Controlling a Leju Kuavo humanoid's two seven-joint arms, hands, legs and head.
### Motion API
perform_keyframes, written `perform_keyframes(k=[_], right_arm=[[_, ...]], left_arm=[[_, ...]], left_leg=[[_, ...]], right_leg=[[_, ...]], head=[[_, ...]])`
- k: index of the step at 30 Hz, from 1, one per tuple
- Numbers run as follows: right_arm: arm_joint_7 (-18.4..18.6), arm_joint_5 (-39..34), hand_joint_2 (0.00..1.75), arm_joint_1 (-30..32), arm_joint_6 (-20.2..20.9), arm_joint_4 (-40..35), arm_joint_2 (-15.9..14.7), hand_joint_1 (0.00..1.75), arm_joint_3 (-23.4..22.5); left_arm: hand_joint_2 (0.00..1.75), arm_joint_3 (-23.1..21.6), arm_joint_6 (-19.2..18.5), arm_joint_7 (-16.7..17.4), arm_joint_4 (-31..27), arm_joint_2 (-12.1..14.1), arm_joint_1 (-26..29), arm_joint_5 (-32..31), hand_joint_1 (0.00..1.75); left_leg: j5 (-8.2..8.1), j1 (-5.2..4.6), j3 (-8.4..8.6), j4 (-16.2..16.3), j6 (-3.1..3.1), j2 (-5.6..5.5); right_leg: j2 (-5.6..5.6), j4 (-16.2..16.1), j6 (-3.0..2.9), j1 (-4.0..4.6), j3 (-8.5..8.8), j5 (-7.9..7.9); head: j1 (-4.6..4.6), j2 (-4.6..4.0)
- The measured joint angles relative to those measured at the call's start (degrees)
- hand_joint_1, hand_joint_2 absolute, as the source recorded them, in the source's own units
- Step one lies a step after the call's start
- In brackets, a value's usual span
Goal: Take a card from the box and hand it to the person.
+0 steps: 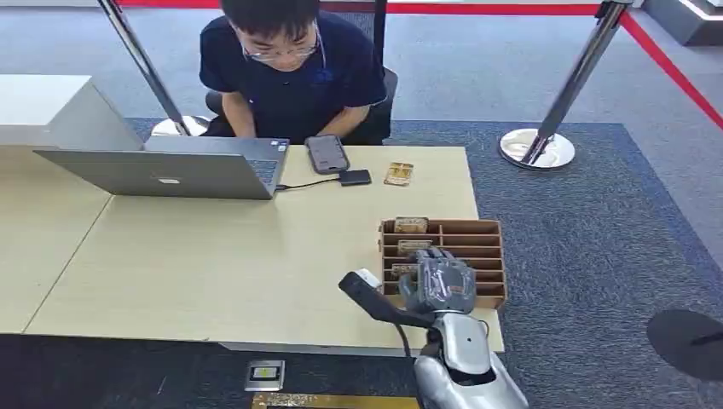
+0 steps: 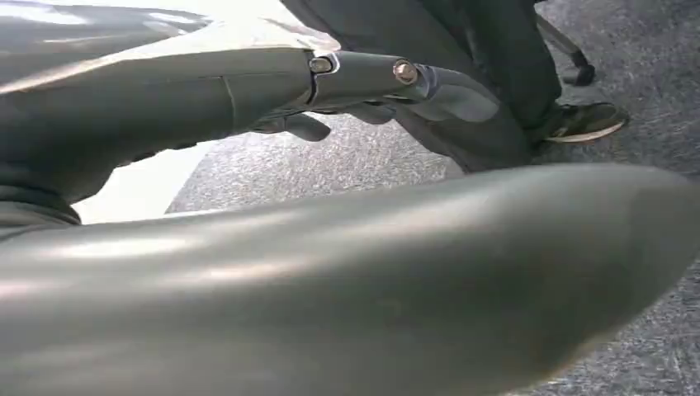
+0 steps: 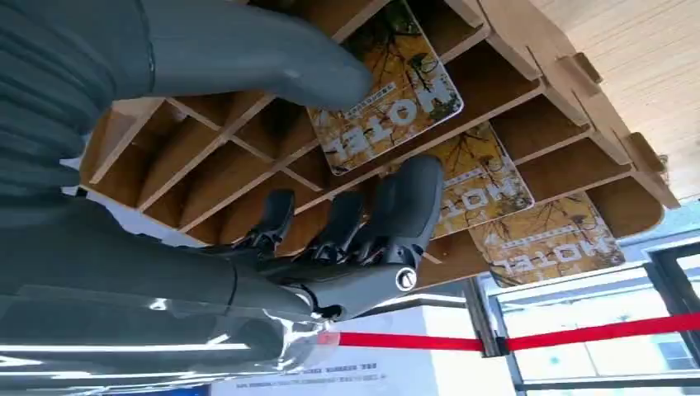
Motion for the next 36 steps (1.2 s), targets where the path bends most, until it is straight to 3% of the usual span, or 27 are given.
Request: perform_keyframes(k=[13, 24, 36], right_arm=[[-0.33, 0.11, 1.75, -0.19, 0.20, 0.94, 0.42, 0.86, 0.07], [-0.70, 0.17, 1.75, -0.49, 0.00, 1.20, 0.48, 1.17, 0.11], [-0.77, 0.17, 1.75, -0.64, -0.11, 1.35, 0.48, 1.29, 0.42]], left_arm=[[0.00, 0.00, 0.00, 0.00, 0.11, 0.00, 0.00, 0.48, 0.00], [0.00, 0.00, 0.00, 0.00, 0.13, 0.00, 0.00, 0.48, 0.00], [0.00, 0.00, 0.00, 0.00, 0.13, 0.00, 0.00, 0.44, 0.00]], left_leg=[[0.00, 0.00, 0.01, 0.00, 0.00, 0.00], [0.00, 0.00, 0.01, 0.00, 0.00, 0.00], [0.02, 0.00, 0.02, 0.00, 0.00, 0.00]], right_leg=[[0.00, 0.00, 0.00, 0.00, 0.00, 0.00], [0.00, 0.00, 0.00, 0.00, 0.01, 0.00], [0.00, 0.00, 0.00, 0.00, 0.01, 0.00]], head=[[0.00, 0.00], [0.00, 0.00], [0.00, 0.00]])
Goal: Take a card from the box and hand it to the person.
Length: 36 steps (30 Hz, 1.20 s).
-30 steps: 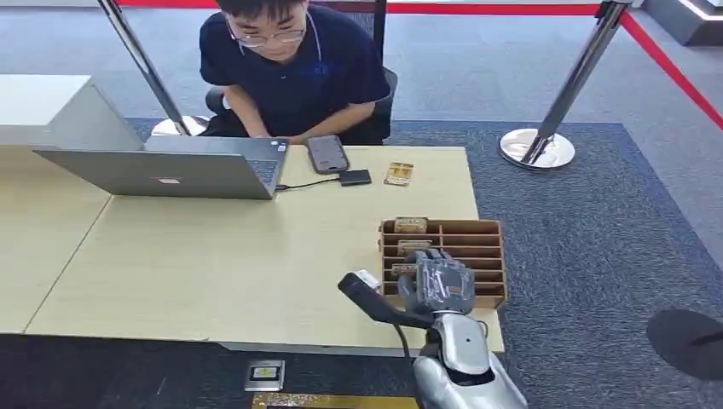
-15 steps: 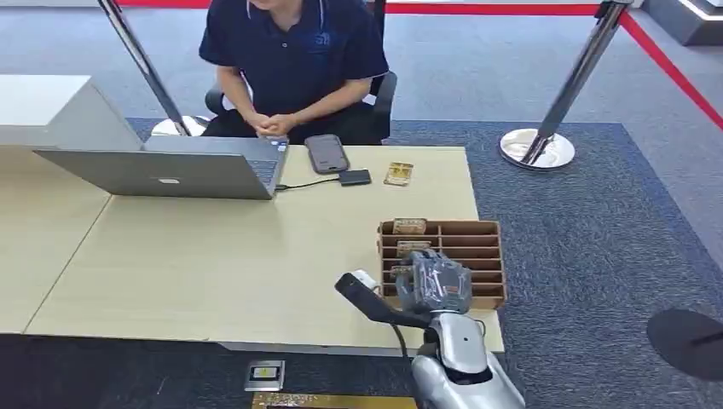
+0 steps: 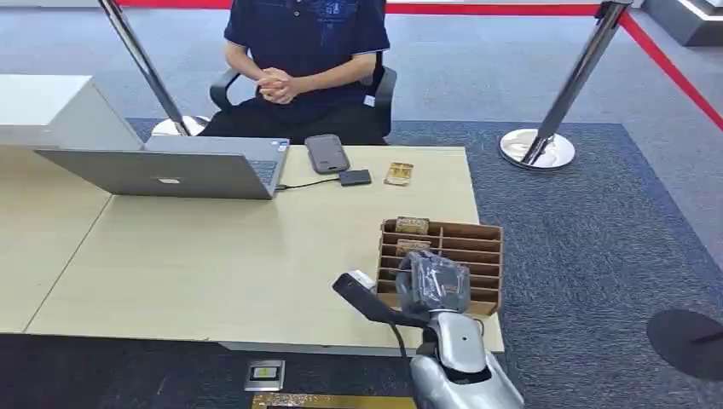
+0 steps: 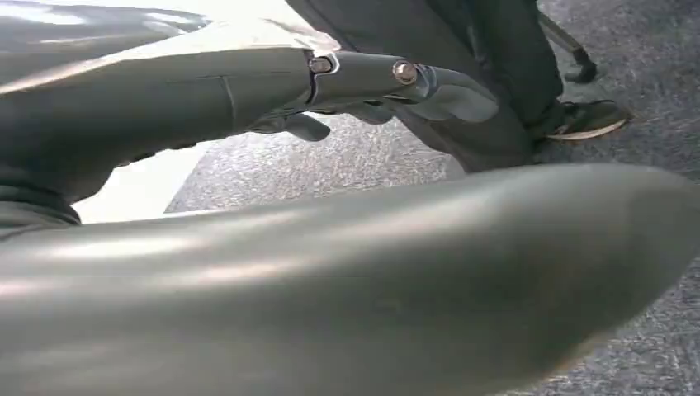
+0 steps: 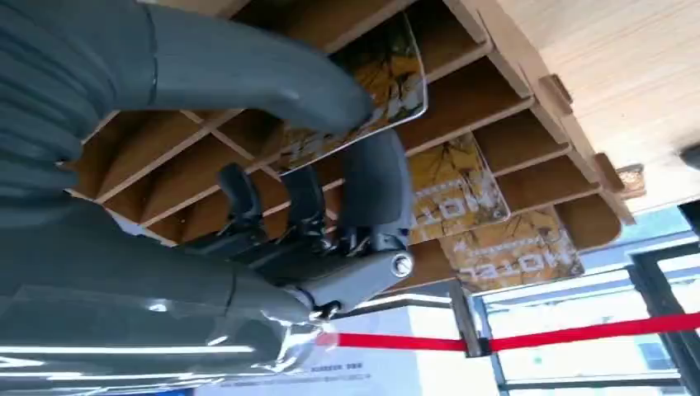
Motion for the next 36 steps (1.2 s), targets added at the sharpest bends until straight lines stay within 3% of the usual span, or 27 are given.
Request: perform_keyframes(k=[14, 23, 36], right_arm=[[-0.11, 0.57, 1.75, -0.02, -0.31, -0.31, 0.00, 1.31, 0.07], [-1.18, 1.38, 1.75, 0.13, -0.52, -5.16, -0.92, 1.33, 0.81], [-8.67, -6.66, 1.75, -4.25, 5.46, -11.58, -4.37, 1.33, 3.65]], left_arm=[[0.00, 0.00, 0.00, 0.00, 0.02, 0.00, 0.00, -0.07, 0.00], [0.00, 0.00, 0.00, 0.02, 0.02, 0.00, 0.00, 0.09, 0.00], [0.00, 0.09, 0.59, 0.50, 0.02, 0.00, 0.00, 1.53, 0.00]], left_leg=[[0.02, 0.00, 0.00, 0.00, 0.00, 0.00], [0.03, 0.00, -0.03, 0.00, -0.02, 0.00], [0.04, 0.00, -0.03, 0.01, -0.02, 0.00]], right_leg=[[0.00, 0.00, 0.02, 0.00, 0.00, 0.03], [0.00, 0.00, 0.02, 0.00, -0.03, 0.04], [0.00, 0.00, 0.02, 0.00, -0.02, 0.07]], head=[[0.00, 0.00], [0.00, 0.00], [0.00, 0.00]])
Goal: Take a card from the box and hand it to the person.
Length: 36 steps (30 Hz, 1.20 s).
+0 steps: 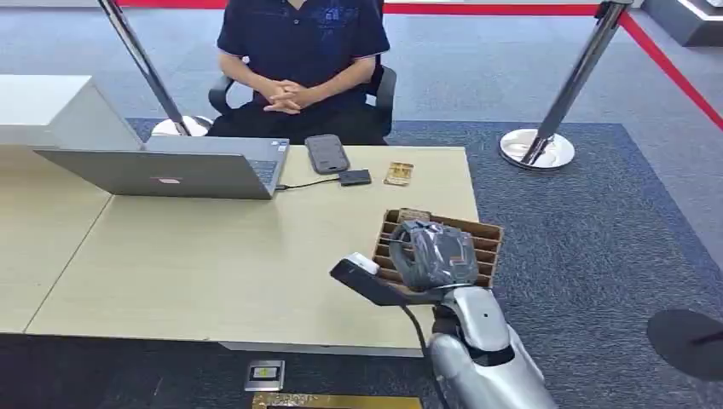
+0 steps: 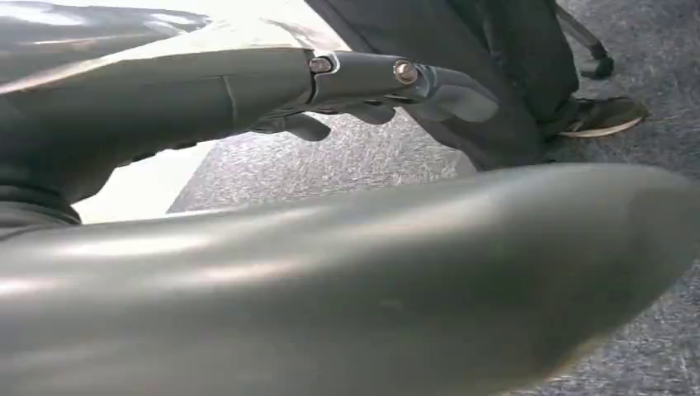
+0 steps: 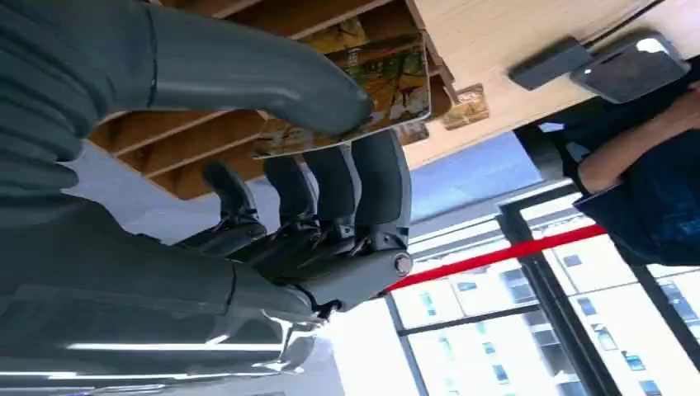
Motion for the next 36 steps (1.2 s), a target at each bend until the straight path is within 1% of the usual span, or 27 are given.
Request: perform_keyframes(k=[3, 4, 7, 11, 16, 18, 23, 25, 27, 29, 33, 36], right_arm=[[-0.57, -1.23, 1.75, -1.28, 0.26, 0.02, -0.53, 1.31, 0.73], [-0.72, -1.80, 1.75, -2.53, 0.42, 0.10, -0.68, 1.33, 1.14], [-1.01, -3.31, 1.75, -6.01, 0.77, 0.85, -1.01, 1.31, 2.65], [0.63, -3.81, 1.75, -11.03, 0.31, 3.69, -0.57, 1.36, 3.79], [4.28, -2.60, 1.75, -18.12, -1.42, 10.23, 1.53, 1.41, 4.31], [5.53, -2.23, 1.75, -21.42, -1.86, 13.71, 2.62, 1.38, 4.31], [8.00, -1.10, 1.75, -28.61, -2.67, 22.89, 5.44, 1.40, 4.27], [8.52, -0.71, 1.75, -30.34, -2.67, 25.51, 6.24, 1.38, 4.27], [9.11, -0.29, 1.75, -31.78, -2.80, 28.00, 6.97, 1.40, 4.22], [9.27, -0.03, 1.75, -33.18, -2.99, 30.56, 7.78, 1.36, 4.05], [9.35, 0.28, 1.75, -34.71, -3.06, 34.47, 9.07, 1.34, 3.92], [9.35, 0.32, 1.75, -35.35, -2.93, 36.71, 9.68, 1.29, 3.87]], left_arm=[[0.00, 0.00, 0.02, 0.00, 0.00, 0.00, 0.00, 0.11, 0.00], [0.00, 0.00, 0.05, 0.00, 0.00, 0.00, 0.00, 0.15, 0.00], [0.00, 0.00, 0.13, 0.00, 0.02, 0.00, -0.06, 0.15, 0.00], [0.00, -0.07, 0.09, -0.20, 0.02, 0.02, -0.10, -0.61, 0.00], [0.00, -0.17, 0.07, -0.31, 0.02, 0.04, -0.14, -1.53, 0.00], [0.00, -0.24, 0.07, -0.35, 0.02, 0.04, -0.14, -1.68, 0.00], [0.00, -0.65, 0.07, -0.59, 0.02, 0.07, -0.15, -2.10, 0.00], [0.00, -0.72, 0.07, -0.59, 0.02, 0.07, -0.16, -2.14, 0.00], [0.00, -0.83, 0.07, -0.57, 0.02, 0.09, -0.16, -2.16, 0.00], [0.00, -0.96, 0.07, -0.41, 0.02, 0.11, -0.16, -2.14, 0.00], [0.00, -1.11, 0.07, 0.22, 0.02, 0.13, -0.18, -2.05, 0.00], [0.00, -1.14, 0.09, 0.57, 0.04, 0.13, -0.19, -1.92, 0.00]], left_leg=[[0.00, 0.00, -0.05, 0.00, 0.00, -0.01], [0.01, 0.00, -0.06, 0.00, -0.01, -0.01], [0.07, 0.00, -0.09, 0.00, -0.02, 0.00], [0.12, 0.00, -0.11, 0.00, -0.05, 0.00], [0.20, 0.00, -0.17, 0.00, -0.04, 0.00], [0.24, 0.00, -0.19, 0.00, -0.04, 0.00], [0.29, 0.00, -0.21, 0.00, -0.04, 0.00], [0.30, 0.00, -0.21, 0.00, -0.05, 0.00], [0.30, 0.00, -0.23, 0.01, -0.05, 0.00], [0.30, 0.00, -0.23, 0.01, -0.05, 0.00], [0.30, 0.00, -0.25, 0.01, -0.05, 0.00], [0.30, 0.00, -0.25, 0.01, -0.05, 0.00]], right_leg=[[0.00, 0.02, 0.00, 0.00, -0.03, 0.00], [0.00, 0.03, -0.01, 0.00, -0.08, 0.04], [0.00, 0.03, -0.02, 0.00, -0.09, 0.06], [0.00, 0.04, -0.04, 0.00, -0.12, 0.11], [0.00, 0.06, -0.05, 0.00, -0.18, 0.17], [0.00, 0.08, -0.06, 0.00, -0.21, 0.22], [0.00, 0.07, -0.03, 0.00, -0.23, 0.25], [0.00, 0.07, -0.03, 0.00, -0.23, 0.26], [0.00, 0.07, -0.01, 0.00, -0.24, 0.27], [0.00, 0.07, 0.00, 0.00, -0.25, 0.27], [0.00, 0.07, 0.00, 0.00, -0.27, 0.27], [0.00, 0.07, 0.00, 0.00, -0.28, 0.27]], head=[[0.00, 0.00], [-0.02, 0.00], [0.00, 0.00], [0.00, 0.00], [0.00, 0.00], [0.00, 0.00], [0.02, 0.00], [0.00, 0.00], [0.00, 0.00], [0.00, 0.00], [-0.02, 0.00], [0.00, 0.00]])
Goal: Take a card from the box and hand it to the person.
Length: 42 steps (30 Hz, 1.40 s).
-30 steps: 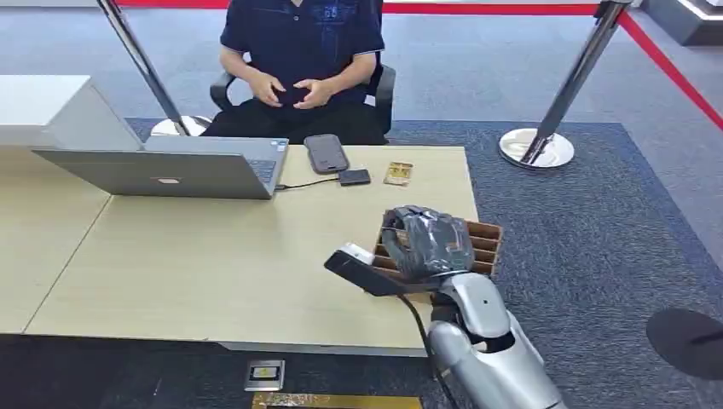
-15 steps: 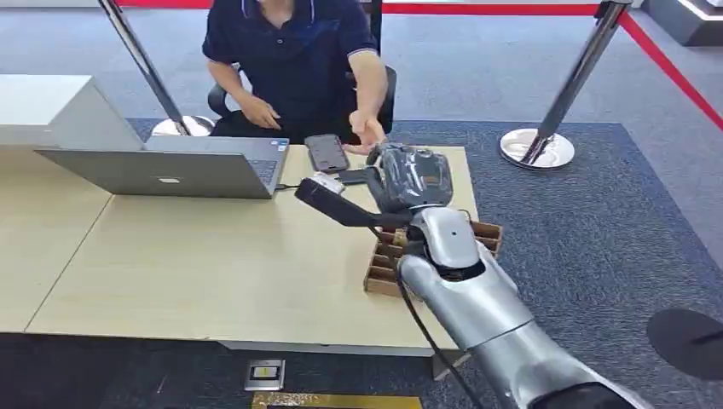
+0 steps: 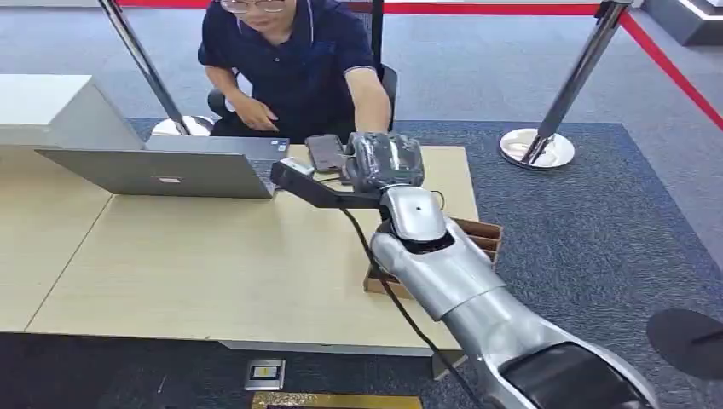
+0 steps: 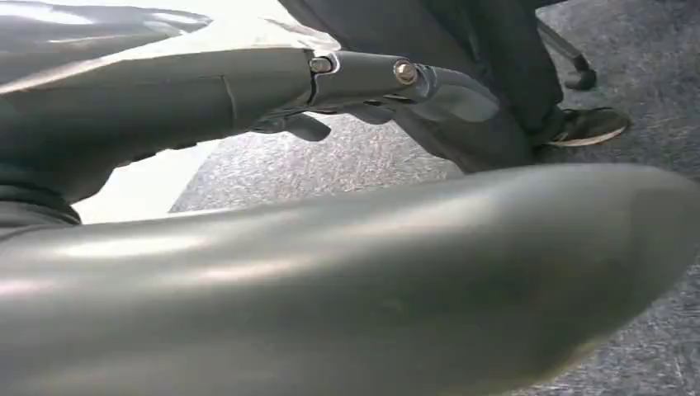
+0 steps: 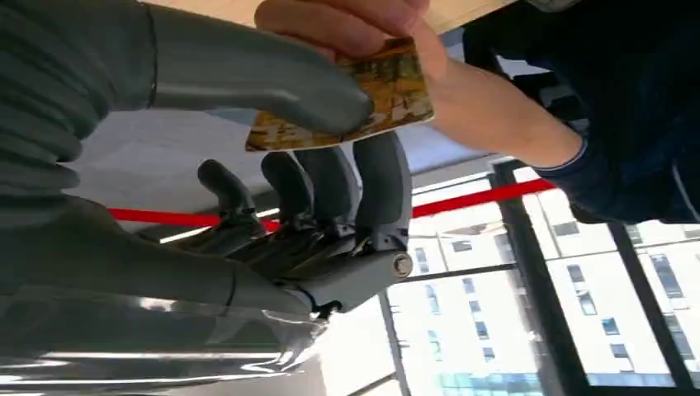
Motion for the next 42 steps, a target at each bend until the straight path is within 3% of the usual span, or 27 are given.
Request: perform_keyframes(k=[4, 5, 6, 7, 13, 14, 20, 25, 29, 33, 39, 40, 42], right_arm=[[0.39, 0.33, 1.75, -0.16, -0.17, 1.89, 0.22, 1.22, 0.00], [0.44, 0.40, 1.75, -0.16, -0.20, 2.28, 0.24, 0.98, -0.02], [0.44, 0.48, 1.75, -0.16, -0.20, 2.61, 0.26, 0.16, -0.02], [0.46, 0.53, 1.75, -0.16, -0.24, 2.91, 0.31, 0.00, -0.02], [0.39, 0.88, 1.75, -0.10, -0.44, 4.86, 0.37, 0.00, -0.46], [0.35, 0.92, 0.00, -0.10, -0.50, 5.10, 0.39, 0.00, -0.48], [-0.55, 1.18, 0.00, 0.06, -1.98, 6.17, 0.50, 0.00, -0.87], [-2.76, 1.14, 0.00, 2.17, -8.97, 4.94, 0.24, 0.00, -1.40], [-3.06, 1.68, 0.00, 7.45, -14.90, -0.36, -2.12, 0.00, -2.93], [-2.05, 5.33, 0.00, 17.02, -20.54, -11.43, -5.74, 0.00, -7.09], [-4.01, 6.40, 0.00, 31.70, -23.15, -30.44, -9.55, 0.00, -17.32], [-5.98, 5.48, 0.00, 34.54, -23.21, -34.70, -9.55, 0.00, -19.77], [-15.46, -0.93, 0.00, 39.77, -23.34, -43.55, -8.05, 0.00, -27.14]], left_arm=[[0.00, 0.00, 0.02, 0.09, 0.00, 0.00, 0.00, -0.02, 0.00], [0.00, 0.00, 0.00, 0.11, 0.00, 0.00, 0.00, -0.02, 0.00], [0.00, 0.00, 0.00, 0.13, 0.00, 0.00, 0.00, -0.04, 0.00], [0.00, 0.00, 0.00, 0.13, 0.00, 0.02, 0.00, -0.09, 0.00], [0.00, -0.02, 0.00, 0.13, 0.00, 0.11, -0.01, -0.52, 0.00], [0.00, -0.02, 0.00, 0.13, 0.00, 0.13, -0.01, -0.55, 0.00], [0.00, -0.04, 0.00, 0.55, 0.00, 0.24, 0.00, -0.44, 0.00], [0.00, 0.00, 0.07, 0.59, 0.00, 0.26, 0.02, 0.77, 0.00], [0.00, 0.04, 0.04, 0.39, 0.00, 0.28, 0.07, 1.57, 0.00], [0.00, 0.09, 0.11, 0.42, 0.00, 0.28, 0.20, 2.43, 0.00], [0.00, 0.13, 0.09, 0.48, 0.00, 0.28, 0.37, 2.91, 0.00], [0.00, 0.13, 0.09, 0.48, 0.00, 0.28, 0.41, 2.99, 0.00], [0.00, 0.17, 0.04, 0.48, 0.00, 0.26, 0.53, 3.39, 0.00]], left_leg=[[0.01, 0.00, -0.01, 0.00, 0.00, 0.00], [0.01, 0.00, -0.02, 0.00, 0.01, 0.00], [0.01, 0.00, -0.02, 0.00, 0.01, -0.01], [0.01, 0.00, -0.03, 0.01, 0.01, -0.01], [0.01, 0.00, -0.06, 0.01, 0.01, -0.01], [0.01, 0.00, -0.06, 0.01, 0.01, -0.01], [0.02, 0.00, -0.07, 0.01, 0.01, 0.00], [0.02, 0.00, -0.06, 0.01, 0.02, 0.00], [0.02, 0.00, -0.09, 0.01, 0.02, -0.03], [0.01, 0.00, -0.14, 0.02, 0.04, -0.09], [-0.03, 0.00, -0.29, 0.03, 0.08, -0.14], [-0.03, 0.01, -0.30, 0.04, 0.08, -0.16], [-0.03, 0.01, -0.36, 0.02, 0.08, -0.17]], right_leg=[[0.00, 0.00, 0.02, 0.00, -0.01, 0.02], [0.00, 0.00, 0.02, 0.00, -0.02, 0.03], [0.00, 0.00, 0.02, 0.00, -0.03, 0.03], [0.00, 0.00, 0.01, 0.00, -0.04, 0.03], [0.00, 0.00, 0.01, 0.00, -0.08, 0.03], [0.00, 0.00, 0.01, 0.00, -0.08, 0.03], [0.00, 0.00, -0.01, 0.00, -0.08, 0.05], [0.00, -0.02, -0.02, 0.00, -0.11, 0.05], [0.00, -0.07, -0.02, 0.00, -0.10, 0.06], [0.00, -0.15, 0.00, 0.00, -0.08, 0.06], [0.00, -0.20, 0.02, -0.01, -0.22, 0.06], [0.00, -0.21, 0.02, -0.02, -0.28, 0.06], [0.00, -0.20, 0.02, -0.01, -0.31, 0.05]], head=[[0.00, 0.00], [0.00, 0.00], [0.00, 0.00], [0.00, 0.00], [-0.02, 0.00], [0.00, 0.00], [0.00, 0.00], [0.00, 0.00], [0.00, 0.00], [0.00, 0.00], [0.00, 0.00], [0.00, 0.00], [0.00, 0.00]])
